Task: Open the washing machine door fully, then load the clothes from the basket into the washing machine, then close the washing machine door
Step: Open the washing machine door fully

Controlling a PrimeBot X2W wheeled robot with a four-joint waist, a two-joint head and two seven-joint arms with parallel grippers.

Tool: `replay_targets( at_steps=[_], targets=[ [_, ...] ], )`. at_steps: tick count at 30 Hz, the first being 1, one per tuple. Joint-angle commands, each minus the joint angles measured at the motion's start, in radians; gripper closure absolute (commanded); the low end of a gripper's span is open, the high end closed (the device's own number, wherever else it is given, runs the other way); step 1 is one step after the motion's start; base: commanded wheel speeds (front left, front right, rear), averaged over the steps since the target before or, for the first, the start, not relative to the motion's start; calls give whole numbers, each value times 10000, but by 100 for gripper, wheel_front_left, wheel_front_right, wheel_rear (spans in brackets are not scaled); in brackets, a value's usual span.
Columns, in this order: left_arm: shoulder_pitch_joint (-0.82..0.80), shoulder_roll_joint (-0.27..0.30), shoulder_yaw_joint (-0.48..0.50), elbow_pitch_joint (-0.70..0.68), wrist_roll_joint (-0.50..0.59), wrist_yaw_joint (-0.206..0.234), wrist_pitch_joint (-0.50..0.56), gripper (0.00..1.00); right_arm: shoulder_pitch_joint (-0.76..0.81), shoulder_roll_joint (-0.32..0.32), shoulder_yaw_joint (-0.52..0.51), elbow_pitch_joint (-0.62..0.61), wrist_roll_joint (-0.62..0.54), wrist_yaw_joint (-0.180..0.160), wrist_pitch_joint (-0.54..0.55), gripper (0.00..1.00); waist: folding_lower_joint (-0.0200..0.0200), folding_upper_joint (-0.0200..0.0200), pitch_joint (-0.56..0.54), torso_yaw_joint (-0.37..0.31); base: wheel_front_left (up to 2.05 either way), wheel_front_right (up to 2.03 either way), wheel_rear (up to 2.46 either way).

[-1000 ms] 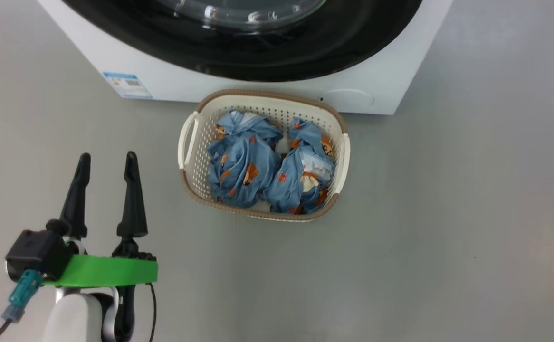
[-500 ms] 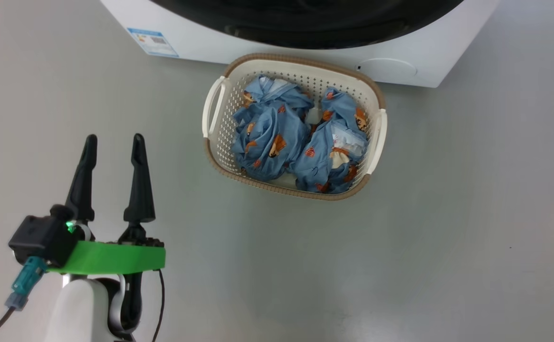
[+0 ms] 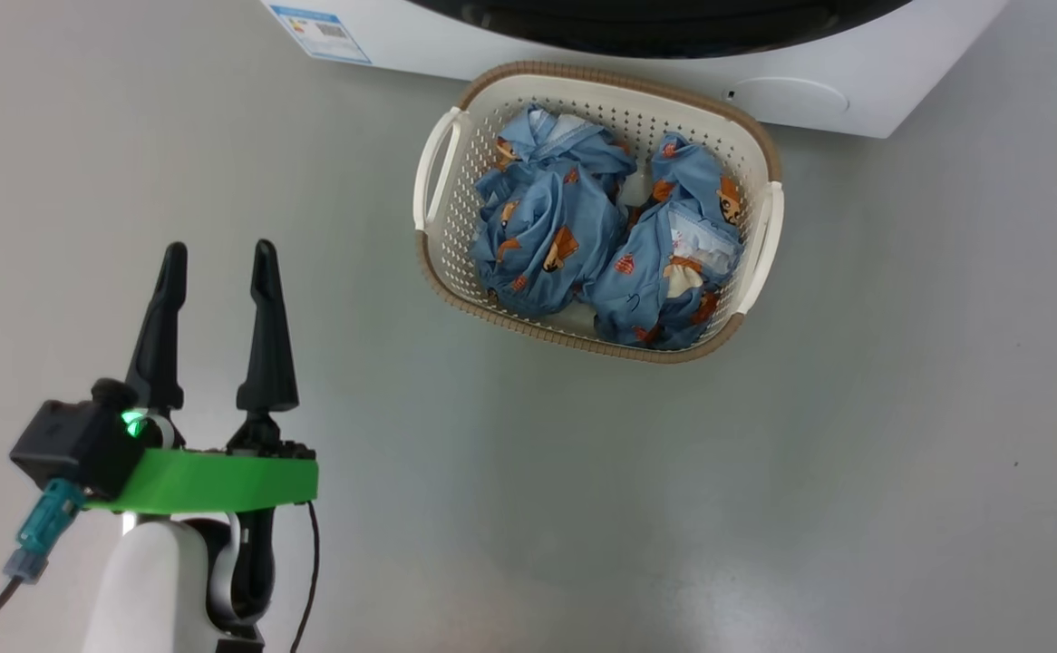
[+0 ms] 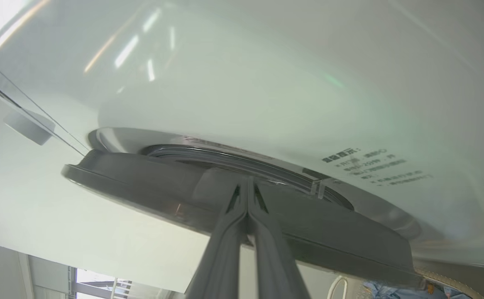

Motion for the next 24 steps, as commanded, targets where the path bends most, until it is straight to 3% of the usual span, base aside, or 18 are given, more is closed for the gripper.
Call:
replay_targets(
  at_steps=[1,24],
  targets=[
    [-144,199,307,-310,-109,-17,-65,0,-211,-59,-26,-79,86,73,219,100,0,0,78,62,0,0,0],
    [-227,197,66,-300,-677,113,-65,0,-1818,679,860,1381,-491,73,1654,100,0,0,295,433,0,0,0]
  ],
)
